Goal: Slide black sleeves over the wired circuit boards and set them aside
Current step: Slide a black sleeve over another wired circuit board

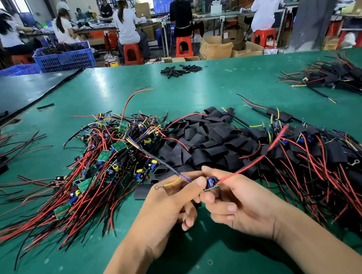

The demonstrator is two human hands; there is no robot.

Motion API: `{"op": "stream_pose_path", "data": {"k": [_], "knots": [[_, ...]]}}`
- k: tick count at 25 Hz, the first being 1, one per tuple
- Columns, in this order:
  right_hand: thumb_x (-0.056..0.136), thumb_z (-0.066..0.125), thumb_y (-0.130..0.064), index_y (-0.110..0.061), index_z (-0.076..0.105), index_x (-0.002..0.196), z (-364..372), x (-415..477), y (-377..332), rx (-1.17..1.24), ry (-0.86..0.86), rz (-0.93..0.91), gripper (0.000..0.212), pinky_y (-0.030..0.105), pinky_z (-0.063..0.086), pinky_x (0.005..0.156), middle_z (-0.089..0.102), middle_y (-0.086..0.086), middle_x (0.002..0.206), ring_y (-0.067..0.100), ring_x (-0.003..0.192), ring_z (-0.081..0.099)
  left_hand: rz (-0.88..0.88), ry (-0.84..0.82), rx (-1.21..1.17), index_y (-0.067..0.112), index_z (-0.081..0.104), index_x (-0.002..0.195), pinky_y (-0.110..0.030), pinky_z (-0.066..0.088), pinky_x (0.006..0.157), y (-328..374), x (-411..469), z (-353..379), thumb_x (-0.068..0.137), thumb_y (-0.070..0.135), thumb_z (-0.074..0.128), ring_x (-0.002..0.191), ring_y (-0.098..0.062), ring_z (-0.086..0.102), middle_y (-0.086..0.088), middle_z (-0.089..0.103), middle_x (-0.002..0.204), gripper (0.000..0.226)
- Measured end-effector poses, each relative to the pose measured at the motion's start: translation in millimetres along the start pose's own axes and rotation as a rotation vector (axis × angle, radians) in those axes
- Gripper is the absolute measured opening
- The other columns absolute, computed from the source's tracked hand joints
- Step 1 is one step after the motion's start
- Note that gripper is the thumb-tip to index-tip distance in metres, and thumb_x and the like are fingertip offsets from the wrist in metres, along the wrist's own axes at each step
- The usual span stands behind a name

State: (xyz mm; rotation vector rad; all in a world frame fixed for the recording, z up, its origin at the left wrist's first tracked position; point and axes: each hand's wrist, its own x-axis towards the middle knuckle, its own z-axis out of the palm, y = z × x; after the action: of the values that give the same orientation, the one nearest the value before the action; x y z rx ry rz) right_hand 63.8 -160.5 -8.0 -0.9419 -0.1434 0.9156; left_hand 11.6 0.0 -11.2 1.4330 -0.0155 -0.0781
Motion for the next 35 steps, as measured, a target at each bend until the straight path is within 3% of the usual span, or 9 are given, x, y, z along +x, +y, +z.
{"op": "stream_pose_path", "data": {"k": [3,5,9,10,15,21,28,32,35], "knots": [[0.095,0.049,-0.052,-0.014,0.072,0.069,0,2,4,-0.184,0.193,-0.078,0.052,0.018,0.023,0.035,0.056,0.005,0.056,0.008,0.029,0.03,-0.07,0.047,-0.126,0.008,0.074,0.102,-0.021,0.038,0.039,1,2,-1,0.08,0.034,0.074,0.043,-0.017,0.052,-0.008,0.065,0.08,0.034],[0.099,0.045,-0.05,-0.011,0.068,0.072,-2,4,3,-0.324,0.353,-0.196,0.053,0.015,0.022,0.036,0.056,0.009,0.052,0.01,0.027,0.029,-0.089,0.086,-0.173,0.012,0.075,0.096,-0.022,0.042,0.038,3,2,-4,0.086,0.032,0.066,0.043,-0.02,0.055,-0.011,0.072,0.087,0.024],[0.096,0.064,-0.027,-0.018,0.07,0.085,-22,-1,-6,-0.785,0.606,-0.459,0.016,0.015,0.033,0.045,0.057,-0.002,0.062,0.004,0.043,0.04,-0.049,0.206,-0.202,0.013,0.071,0.096,-0.025,0.046,0.038,6,5,-8,0.1,0.029,0.052,0.043,-0.025,0.058,-0.016,0.075,0.091,0.025],[0.09,0.072,-0.026,-0.022,0.071,0.088,-25,-4,-8,-0.939,0.606,-0.462,0.004,0.012,0.035,0.051,0.059,-0.006,0.068,0.001,0.048,0.042,-0.033,0.248,-0.226,0.01,0.068,0.099,-0.026,0.048,0.04,6,5,-10,0.101,0.027,0.051,0.044,-0.025,0.059,-0.015,0.074,0.086,0.025],[0.074,0.083,-0.036,-0.035,0.065,0.116,-33,-4,-6,-1.425,0.496,-0.286,0.047,0.005,0.035,0.066,0.051,-0.012,0.103,-0.012,0.073,0.049,0.031,0.407,-0.266,0.007,0.062,0.097,-0.027,0.056,0.051,6,8,-20,0.094,0.012,0.062,0.056,-0.027,0.067,-0.017,0.071,0.081,0.006],[0.076,0.081,-0.04,-0.032,0.069,0.105,-33,-4,-2,-1.412,0.566,-0.353,0.032,0.008,0.035,0.073,0.053,-0.016,0.104,-0.005,0.083,0.052,0.088,0.488,-0.294,0.01,0.057,0.089,-0.029,0.058,0.052,4,9,-24,0.089,-0.005,0.063,0.055,-0.029,0.065,-0.011,0.063,0.068,0.015],[0.079,0.082,-0.025,-0.032,0.072,0.094,-32,-6,-10,-0.909,0.695,-0.628,0.019,0.0,0.041,0.072,0.071,-0.03,0.091,-0.011,0.084,0.065,0.096,0.608,-0.252,0.006,0.062,0.088,-0.029,0.058,0.054,2,10,-27,0.091,-0.008,0.058,0.057,-0.027,0.066,-0.008,0.063,0.064,0.015],[0.08,0.081,-0.029,-0.033,0.074,0.093,-33,-7,-11,-0.867,0.708,-0.65,0.016,0.011,0.048,0.072,0.073,-0.016,0.087,0.002,0.076,0.065,0.102,0.659,-0.273,0.005,0.063,0.088,-0.027,0.057,0.052,4,11,-29,0.091,-0.009,0.056,0.055,-0.023,0.067,-0.013,0.062,0.07,0.016],[0.083,0.08,-0.031,-0.036,0.074,0.095,-32,-7,-12,-0.803,0.662,-0.649,0.015,0.016,0.049,0.065,0.066,0.015,0.078,0.012,0.061,0.061,0.101,0.668,-0.291,0.004,0.063,0.089,-0.027,0.058,0.053,5,12,-31,0.091,-0.009,0.056,0.054,-0.022,0.068,-0.014,0.061,0.072,0.015]]}}
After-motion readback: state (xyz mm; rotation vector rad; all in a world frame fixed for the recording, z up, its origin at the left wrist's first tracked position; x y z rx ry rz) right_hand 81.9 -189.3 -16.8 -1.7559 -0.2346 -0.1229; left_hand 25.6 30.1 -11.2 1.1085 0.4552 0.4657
